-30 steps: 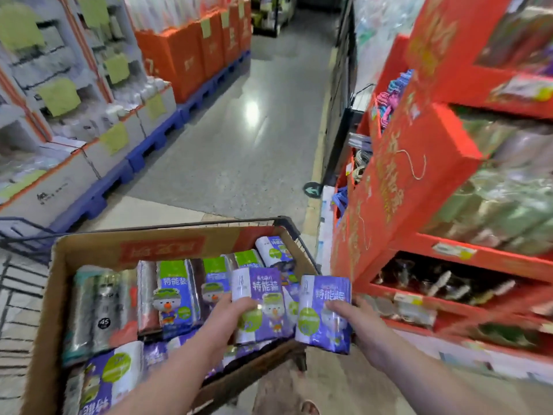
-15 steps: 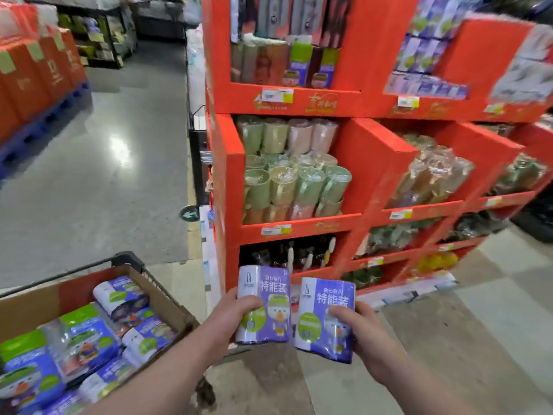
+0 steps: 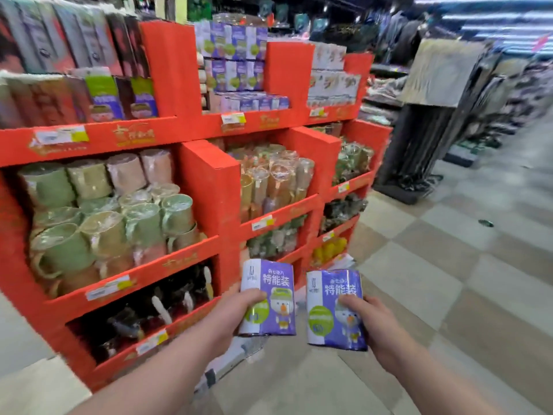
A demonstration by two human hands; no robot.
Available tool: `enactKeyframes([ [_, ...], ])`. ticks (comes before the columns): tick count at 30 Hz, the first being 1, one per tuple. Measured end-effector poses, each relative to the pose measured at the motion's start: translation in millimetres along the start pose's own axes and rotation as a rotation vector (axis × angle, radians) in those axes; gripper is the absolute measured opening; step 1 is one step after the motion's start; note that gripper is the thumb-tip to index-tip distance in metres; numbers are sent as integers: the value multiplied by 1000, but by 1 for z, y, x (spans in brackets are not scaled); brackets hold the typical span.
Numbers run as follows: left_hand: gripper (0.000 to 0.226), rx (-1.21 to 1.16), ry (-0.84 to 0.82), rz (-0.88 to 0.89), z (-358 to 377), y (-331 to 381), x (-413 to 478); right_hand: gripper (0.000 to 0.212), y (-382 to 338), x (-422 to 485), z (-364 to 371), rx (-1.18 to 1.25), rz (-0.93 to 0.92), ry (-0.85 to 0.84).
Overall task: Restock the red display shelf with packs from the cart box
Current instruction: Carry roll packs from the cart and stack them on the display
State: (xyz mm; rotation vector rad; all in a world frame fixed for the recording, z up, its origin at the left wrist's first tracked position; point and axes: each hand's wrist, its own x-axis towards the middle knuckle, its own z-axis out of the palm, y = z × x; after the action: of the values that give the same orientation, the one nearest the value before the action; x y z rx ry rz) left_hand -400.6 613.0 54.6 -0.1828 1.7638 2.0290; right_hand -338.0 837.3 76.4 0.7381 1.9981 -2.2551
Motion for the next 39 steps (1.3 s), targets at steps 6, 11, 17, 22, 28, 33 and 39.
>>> enactKeyframes([
  [6,16,48,-95,2,54,19,52,11,-18,25,-43,70,-26,74],
  [11,17,52,-194,12,105,35,113,16,-43,66,-78,59,-57,166],
  [17,19,49,-330,31,159,75,196,18,-92,142,-111,74,-99,246],
  [22,47,4,-353,18,183,119,269,7,-134,211,-119,85,-154,259],
  [28,47,-37,-306,31,195,146,335,11,-167,288,-122,67,-132,236],
  [33,21,-73,-214,72,192,167,381,7,-197,370,-117,37,-117,112],
  [39,42,-163,56,97,186,194,421,15,-233,468,-100,-22,-93,-123],
])
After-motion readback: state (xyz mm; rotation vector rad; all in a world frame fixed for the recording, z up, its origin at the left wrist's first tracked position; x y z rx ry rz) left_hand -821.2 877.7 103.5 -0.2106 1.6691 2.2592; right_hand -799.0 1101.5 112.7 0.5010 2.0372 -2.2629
